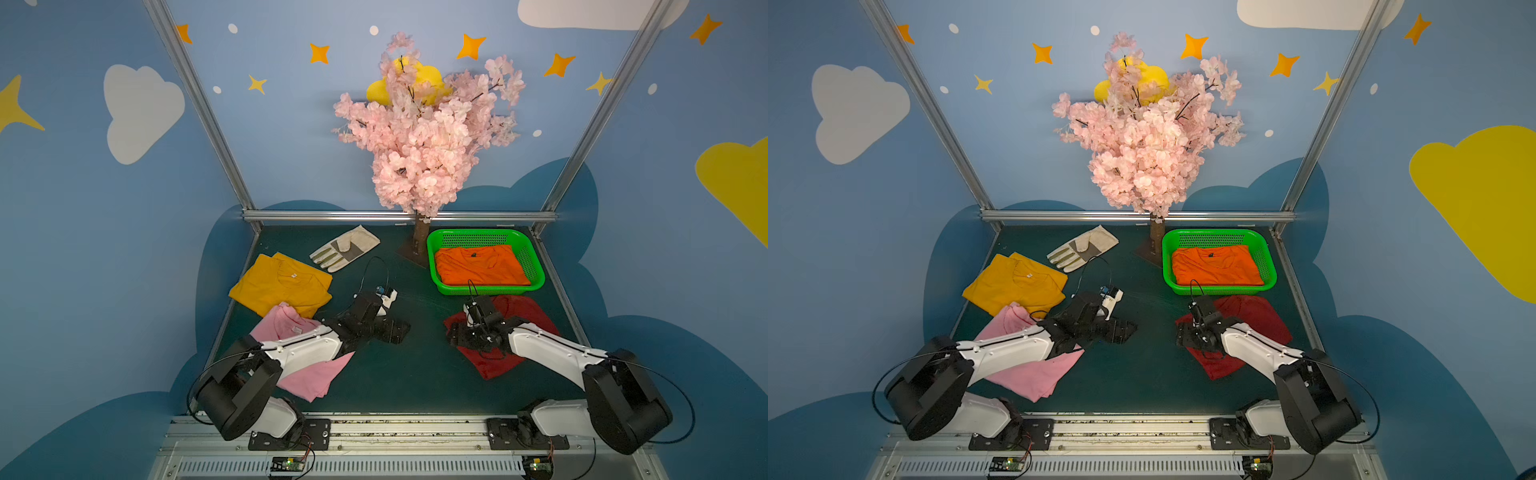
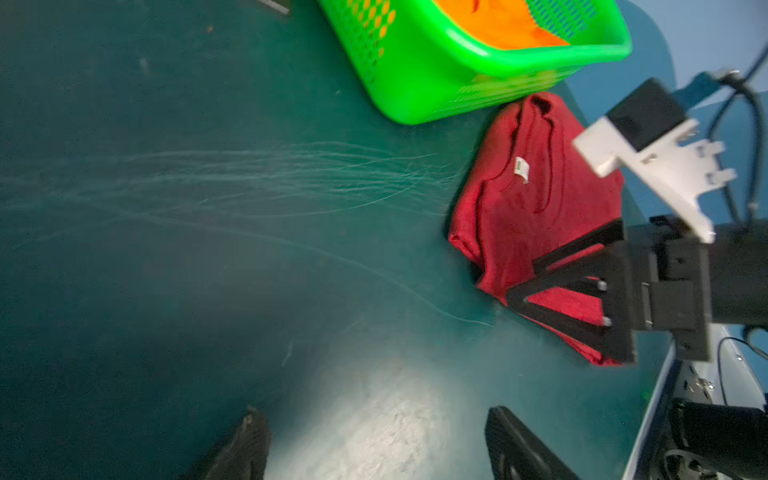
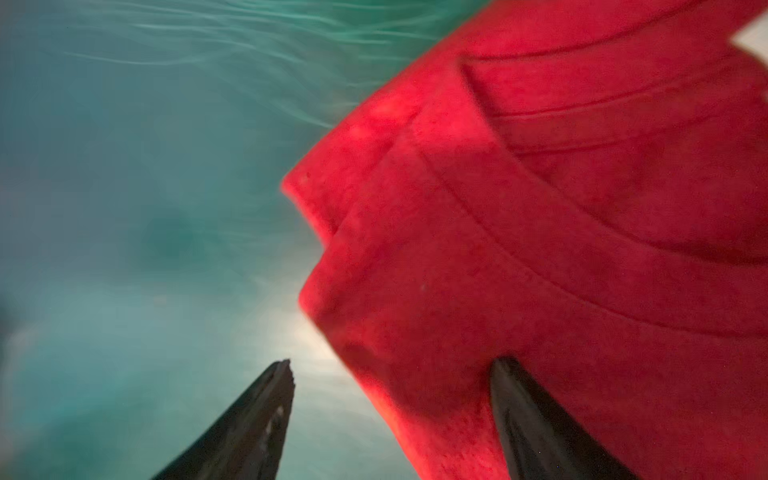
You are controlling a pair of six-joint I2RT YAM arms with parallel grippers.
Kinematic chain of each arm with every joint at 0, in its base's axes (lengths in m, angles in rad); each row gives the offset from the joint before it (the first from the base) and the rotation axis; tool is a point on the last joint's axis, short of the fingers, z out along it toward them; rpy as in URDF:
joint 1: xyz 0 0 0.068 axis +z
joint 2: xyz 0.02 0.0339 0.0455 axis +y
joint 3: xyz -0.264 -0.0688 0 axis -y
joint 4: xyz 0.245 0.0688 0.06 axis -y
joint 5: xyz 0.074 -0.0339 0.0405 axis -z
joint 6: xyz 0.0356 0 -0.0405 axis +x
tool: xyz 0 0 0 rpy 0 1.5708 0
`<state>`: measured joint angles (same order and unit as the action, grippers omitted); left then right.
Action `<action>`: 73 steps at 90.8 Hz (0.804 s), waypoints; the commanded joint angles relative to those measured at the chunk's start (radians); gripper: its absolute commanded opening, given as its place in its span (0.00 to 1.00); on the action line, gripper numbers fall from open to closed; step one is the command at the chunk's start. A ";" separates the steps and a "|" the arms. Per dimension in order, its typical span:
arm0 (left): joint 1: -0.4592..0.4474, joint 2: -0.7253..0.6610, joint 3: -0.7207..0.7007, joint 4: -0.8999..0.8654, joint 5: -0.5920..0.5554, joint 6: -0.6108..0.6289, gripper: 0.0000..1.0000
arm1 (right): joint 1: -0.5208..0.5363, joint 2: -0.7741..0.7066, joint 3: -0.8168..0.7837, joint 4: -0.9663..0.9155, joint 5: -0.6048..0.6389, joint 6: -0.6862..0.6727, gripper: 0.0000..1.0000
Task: Put the folded t-shirts into the basket
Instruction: Move the T-shirt to the center of the board.
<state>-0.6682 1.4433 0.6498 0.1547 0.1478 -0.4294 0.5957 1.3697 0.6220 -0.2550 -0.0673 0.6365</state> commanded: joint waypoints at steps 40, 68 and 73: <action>0.033 -0.125 -0.133 0.037 0.083 -0.113 0.85 | 0.027 0.016 0.227 -0.006 -0.153 -0.034 0.78; -0.102 0.163 0.076 0.046 0.016 -0.058 0.85 | -0.345 -0.099 0.127 -0.131 -0.139 -0.195 0.80; -0.125 0.210 0.115 0.027 -0.011 -0.040 0.84 | -0.369 -0.106 0.118 -0.132 -0.147 -0.207 0.80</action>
<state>-0.7586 1.5879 0.6979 0.1886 0.1894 -0.5159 0.2615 1.2873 0.7631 -0.3206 -0.1867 0.5064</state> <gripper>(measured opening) 0.846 0.802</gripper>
